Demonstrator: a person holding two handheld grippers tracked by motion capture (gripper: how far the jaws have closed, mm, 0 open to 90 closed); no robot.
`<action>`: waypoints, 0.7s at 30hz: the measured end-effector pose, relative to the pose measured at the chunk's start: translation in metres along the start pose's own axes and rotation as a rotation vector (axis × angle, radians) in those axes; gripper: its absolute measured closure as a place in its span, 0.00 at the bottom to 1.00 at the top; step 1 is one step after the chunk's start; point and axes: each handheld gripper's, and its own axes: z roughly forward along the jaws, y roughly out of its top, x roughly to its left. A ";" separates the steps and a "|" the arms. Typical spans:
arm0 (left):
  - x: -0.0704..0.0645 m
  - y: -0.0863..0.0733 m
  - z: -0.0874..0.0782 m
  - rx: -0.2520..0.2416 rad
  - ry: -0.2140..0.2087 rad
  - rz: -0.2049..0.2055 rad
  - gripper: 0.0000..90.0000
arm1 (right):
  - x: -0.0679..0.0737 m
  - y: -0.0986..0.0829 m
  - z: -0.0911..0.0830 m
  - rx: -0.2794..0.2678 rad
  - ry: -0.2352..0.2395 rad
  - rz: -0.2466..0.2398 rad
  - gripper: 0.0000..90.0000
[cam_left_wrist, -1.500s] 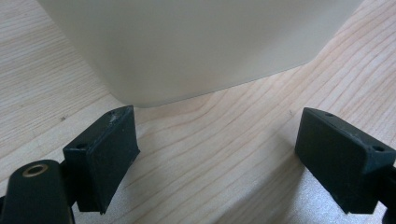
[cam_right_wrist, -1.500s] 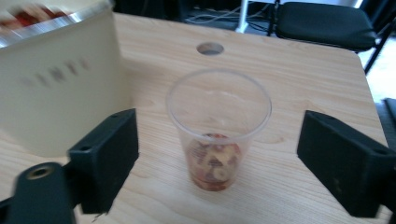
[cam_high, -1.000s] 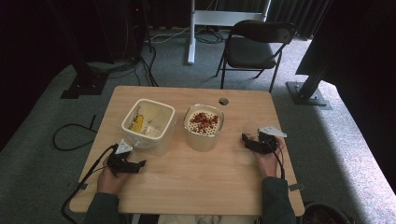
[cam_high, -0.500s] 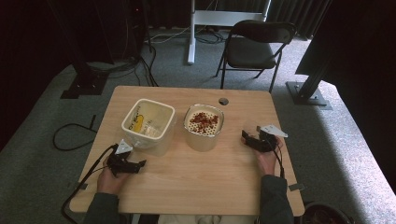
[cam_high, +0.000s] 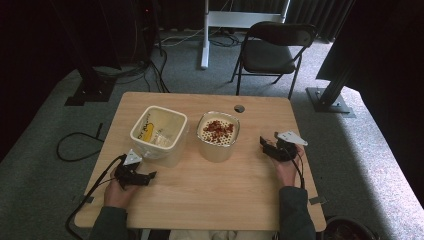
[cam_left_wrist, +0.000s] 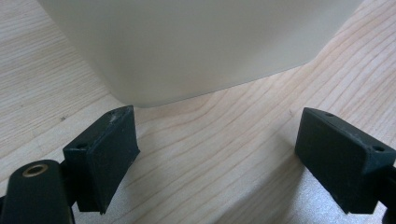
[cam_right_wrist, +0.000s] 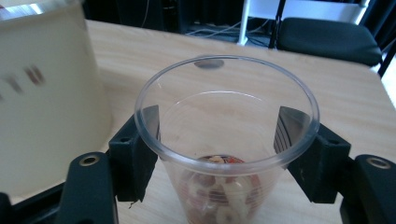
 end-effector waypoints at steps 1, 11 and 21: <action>0.000 0.000 0.000 0.000 0.000 0.000 0.15 | 0.002 0.004 -0.002 -0.008 0.004 -0.005 0.35; 0.000 0.000 0.000 0.000 0.000 0.000 0.15 | 0.025 0.040 -0.012 -0.047 0.037 -0.055 0.37; 0.000 0.000 0.000 -0.001 0.000 -0.002 0.15 | 0.041 0.066 -0.019 -0.060 0.082 -0.099 0.38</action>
